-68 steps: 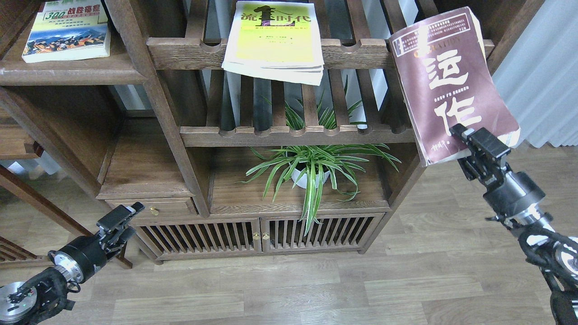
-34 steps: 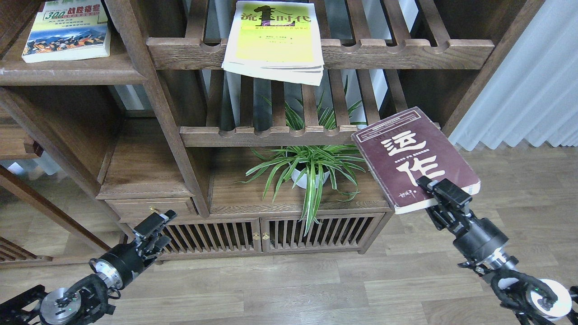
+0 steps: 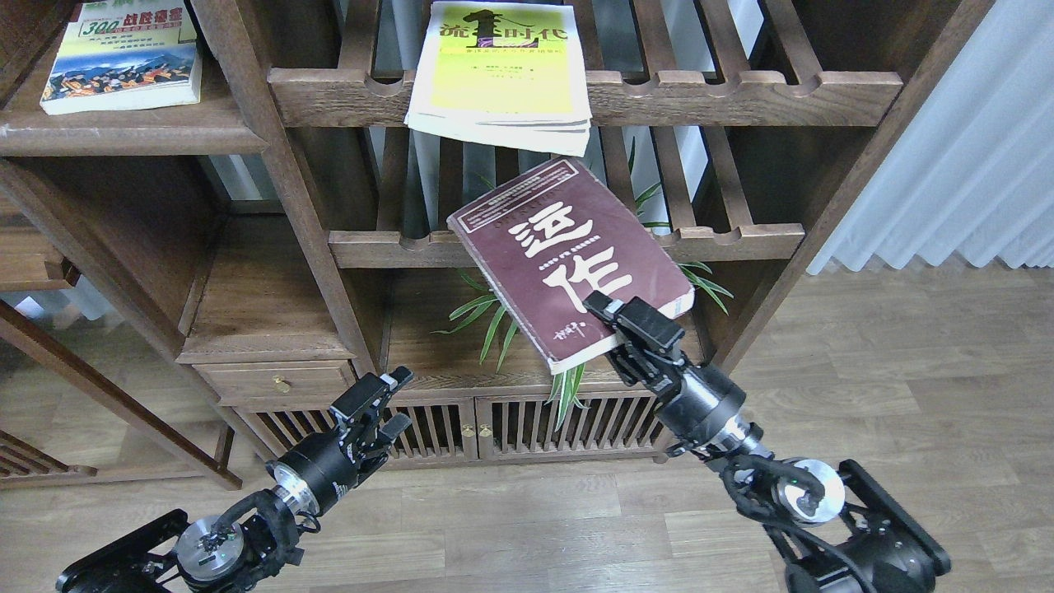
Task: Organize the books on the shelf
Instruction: 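Bring the maroon book between both grippers and regrip it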
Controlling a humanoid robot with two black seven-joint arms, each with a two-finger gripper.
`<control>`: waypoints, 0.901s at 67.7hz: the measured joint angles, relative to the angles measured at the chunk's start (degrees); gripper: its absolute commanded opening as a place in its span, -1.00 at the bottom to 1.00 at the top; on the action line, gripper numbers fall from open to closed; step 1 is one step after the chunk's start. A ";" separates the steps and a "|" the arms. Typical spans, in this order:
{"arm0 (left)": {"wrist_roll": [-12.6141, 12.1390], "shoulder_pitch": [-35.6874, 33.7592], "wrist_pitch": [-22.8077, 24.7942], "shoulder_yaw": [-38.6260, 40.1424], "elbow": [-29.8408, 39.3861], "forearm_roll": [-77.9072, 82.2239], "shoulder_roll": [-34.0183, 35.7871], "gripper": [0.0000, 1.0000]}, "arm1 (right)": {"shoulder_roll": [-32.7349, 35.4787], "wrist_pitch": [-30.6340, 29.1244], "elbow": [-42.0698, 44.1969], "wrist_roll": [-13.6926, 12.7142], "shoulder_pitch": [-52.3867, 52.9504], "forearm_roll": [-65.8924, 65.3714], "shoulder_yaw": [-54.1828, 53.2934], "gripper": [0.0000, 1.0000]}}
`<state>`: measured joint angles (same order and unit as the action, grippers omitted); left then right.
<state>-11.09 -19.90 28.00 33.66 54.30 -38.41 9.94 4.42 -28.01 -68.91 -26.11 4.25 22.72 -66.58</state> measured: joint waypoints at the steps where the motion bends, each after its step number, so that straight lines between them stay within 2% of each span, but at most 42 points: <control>1: -0.04 0.01 0.00 0.00 0.56 0.02 0.00 0.97 | -0.28 0.00 0.21 0.00 -0.01 -0.06 0.04 -0.95; 26: -0.47 -0.04 0.00 -0.42 8.10 2.68 -0.51 0.95 | -2.95 0.00 3.16 0.13 -1.13 -0.40 3.28 -0.94; 61: -0.73 1.66 -0.02 0.05 11.65 3.33 1.17 0.95 | -4.09 -0.02 6.97 0.17 -1.41 -0.40 3.84 -0.94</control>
<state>-11.82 -18.24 27.98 33.71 65.95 -35.08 11.12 0.34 -28.03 -61.94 -25.94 2.83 22.32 -62.74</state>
